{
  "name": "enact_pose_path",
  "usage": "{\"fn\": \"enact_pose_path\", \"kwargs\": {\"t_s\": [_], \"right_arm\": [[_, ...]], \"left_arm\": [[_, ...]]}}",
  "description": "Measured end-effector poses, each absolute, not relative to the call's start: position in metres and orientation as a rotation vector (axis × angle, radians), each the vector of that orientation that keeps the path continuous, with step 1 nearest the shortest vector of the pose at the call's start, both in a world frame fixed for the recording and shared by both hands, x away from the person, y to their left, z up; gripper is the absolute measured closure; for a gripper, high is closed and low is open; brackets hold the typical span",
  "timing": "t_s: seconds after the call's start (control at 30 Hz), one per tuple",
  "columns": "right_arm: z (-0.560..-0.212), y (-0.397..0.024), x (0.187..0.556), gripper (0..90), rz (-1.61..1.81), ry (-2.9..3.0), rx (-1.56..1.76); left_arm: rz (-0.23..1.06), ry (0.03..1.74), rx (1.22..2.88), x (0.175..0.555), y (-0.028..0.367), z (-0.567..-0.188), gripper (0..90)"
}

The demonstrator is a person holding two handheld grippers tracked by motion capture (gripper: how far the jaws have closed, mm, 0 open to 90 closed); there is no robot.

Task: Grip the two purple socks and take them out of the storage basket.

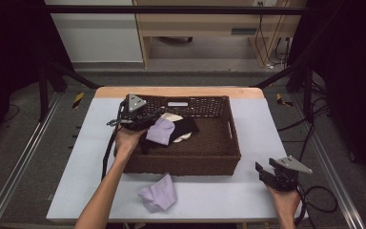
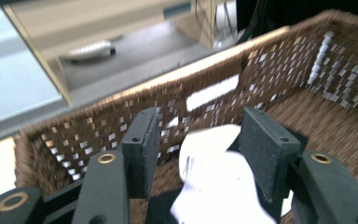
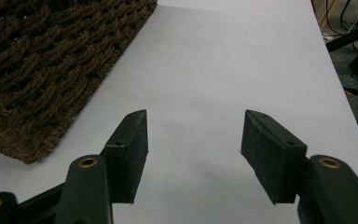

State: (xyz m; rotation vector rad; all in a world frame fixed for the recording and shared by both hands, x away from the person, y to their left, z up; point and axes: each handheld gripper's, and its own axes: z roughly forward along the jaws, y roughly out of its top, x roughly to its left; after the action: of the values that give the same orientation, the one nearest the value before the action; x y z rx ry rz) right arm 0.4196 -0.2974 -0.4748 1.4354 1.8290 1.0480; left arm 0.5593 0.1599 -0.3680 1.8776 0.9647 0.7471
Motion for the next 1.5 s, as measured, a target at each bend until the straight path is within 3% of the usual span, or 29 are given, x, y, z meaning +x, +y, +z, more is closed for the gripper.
{"fn": "enact_pose_path", "kwargs": {"t_s": [0.23, 0.93, 1.3, 1.47, 1.5], "right_arm": [[-0.475, -0.298, 0.42, 41.3, 1.051, 1.828, 1.441], [-0.476, -0.296, 0.42, 41.6, 1.043, 1.842, 1.436], [-0.477, -0.297, 0.42, 41.6, 1.043, 1.839, 1.431], [-0.477, -0.296, 0.42, 41.6, 1.042, 1.839, 1.432], [-0.477, -0.296, 0.42, 41.6, 1.042, 1.839, 1.433]], "left_arm": [[0.658, 1.038, 1.939, 0.568, 0.162, -0.386, 46.5], [0.619, 1.127, 2.217, 0.577, 0.147, -0.411, 46.0], [0.529, 1.216, 2.252, 0.583, 0.149, -0.418, 45.6], [0.455, 1.253, 2.279, 0.585, 0.149, -0.42, 50.9], [0.441, 1.265, 2.278, 0.586, 0.15, -0.42, 55.7]]}}
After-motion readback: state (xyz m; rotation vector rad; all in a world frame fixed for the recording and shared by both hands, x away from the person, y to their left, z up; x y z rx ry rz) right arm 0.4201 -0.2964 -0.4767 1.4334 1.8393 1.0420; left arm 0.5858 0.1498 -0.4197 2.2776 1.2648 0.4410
